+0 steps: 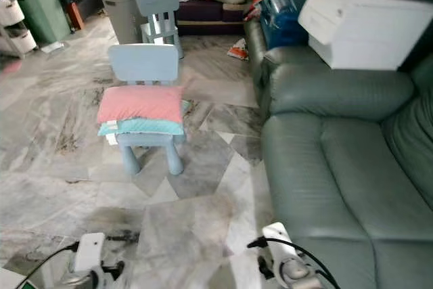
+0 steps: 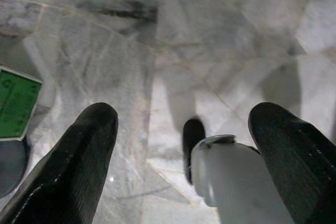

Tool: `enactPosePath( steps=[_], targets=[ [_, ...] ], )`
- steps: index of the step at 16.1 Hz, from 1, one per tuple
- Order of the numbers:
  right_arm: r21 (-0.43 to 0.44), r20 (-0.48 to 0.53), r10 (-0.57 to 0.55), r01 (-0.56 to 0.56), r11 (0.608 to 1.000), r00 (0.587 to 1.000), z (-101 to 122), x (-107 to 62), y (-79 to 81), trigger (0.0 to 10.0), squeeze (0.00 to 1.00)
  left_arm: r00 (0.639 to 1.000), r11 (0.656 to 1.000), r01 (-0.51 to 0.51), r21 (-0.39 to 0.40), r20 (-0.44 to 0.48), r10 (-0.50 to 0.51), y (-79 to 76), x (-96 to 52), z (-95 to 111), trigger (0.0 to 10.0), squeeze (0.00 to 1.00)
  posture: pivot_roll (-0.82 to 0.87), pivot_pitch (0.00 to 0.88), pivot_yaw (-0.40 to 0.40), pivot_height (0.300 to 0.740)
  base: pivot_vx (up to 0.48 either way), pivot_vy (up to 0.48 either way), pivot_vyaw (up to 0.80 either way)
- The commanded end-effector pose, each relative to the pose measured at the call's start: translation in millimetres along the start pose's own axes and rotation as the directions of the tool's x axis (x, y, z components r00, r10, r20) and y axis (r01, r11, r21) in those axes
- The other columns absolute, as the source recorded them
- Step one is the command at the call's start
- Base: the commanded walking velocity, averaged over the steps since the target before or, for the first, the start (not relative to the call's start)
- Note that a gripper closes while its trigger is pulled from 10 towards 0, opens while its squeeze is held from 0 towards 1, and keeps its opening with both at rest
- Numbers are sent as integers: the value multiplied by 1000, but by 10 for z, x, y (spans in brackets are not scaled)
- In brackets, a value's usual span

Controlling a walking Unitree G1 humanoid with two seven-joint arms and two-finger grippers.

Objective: Move the pillow to the sofa

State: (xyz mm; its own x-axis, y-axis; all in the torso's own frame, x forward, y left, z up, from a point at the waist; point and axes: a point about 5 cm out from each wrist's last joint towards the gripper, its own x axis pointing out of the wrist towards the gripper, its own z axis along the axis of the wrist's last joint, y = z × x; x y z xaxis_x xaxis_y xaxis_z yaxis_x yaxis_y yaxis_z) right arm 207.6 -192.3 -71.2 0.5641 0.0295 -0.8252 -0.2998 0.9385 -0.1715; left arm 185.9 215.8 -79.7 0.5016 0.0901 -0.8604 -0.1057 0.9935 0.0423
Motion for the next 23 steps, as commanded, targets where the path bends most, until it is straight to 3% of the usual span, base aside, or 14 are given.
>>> enactPosePath(
  steps=[1, 16, 23],
  targets=[
    [11, 25, 18, -18, 1000, 1000, 87, 20, 85, 10000, 0, 1000, 1000, -29, 0, -4, 29, 118, -14, -11, 10000, 0, -81, 0, 0, 720, 259, 405, 0],
    [-6, 24, 21, -20, 1000, 1000, 82, 19, 90, 10000, 0, 999, 999, -35, 12, -3, 35, 120, -15, -21, 10000, 0, -77, 0, -1, 720, 50, 416, 0],
    [-15, 23, 22, -22, 1000, 999, 80, 19, 89, 10000, 0, 1000, 999, -28, 25, 2, 28, 114, -13, -4, 10000, 0, -77, 0, -2, 720, 0, 0, 0]
  ],
)
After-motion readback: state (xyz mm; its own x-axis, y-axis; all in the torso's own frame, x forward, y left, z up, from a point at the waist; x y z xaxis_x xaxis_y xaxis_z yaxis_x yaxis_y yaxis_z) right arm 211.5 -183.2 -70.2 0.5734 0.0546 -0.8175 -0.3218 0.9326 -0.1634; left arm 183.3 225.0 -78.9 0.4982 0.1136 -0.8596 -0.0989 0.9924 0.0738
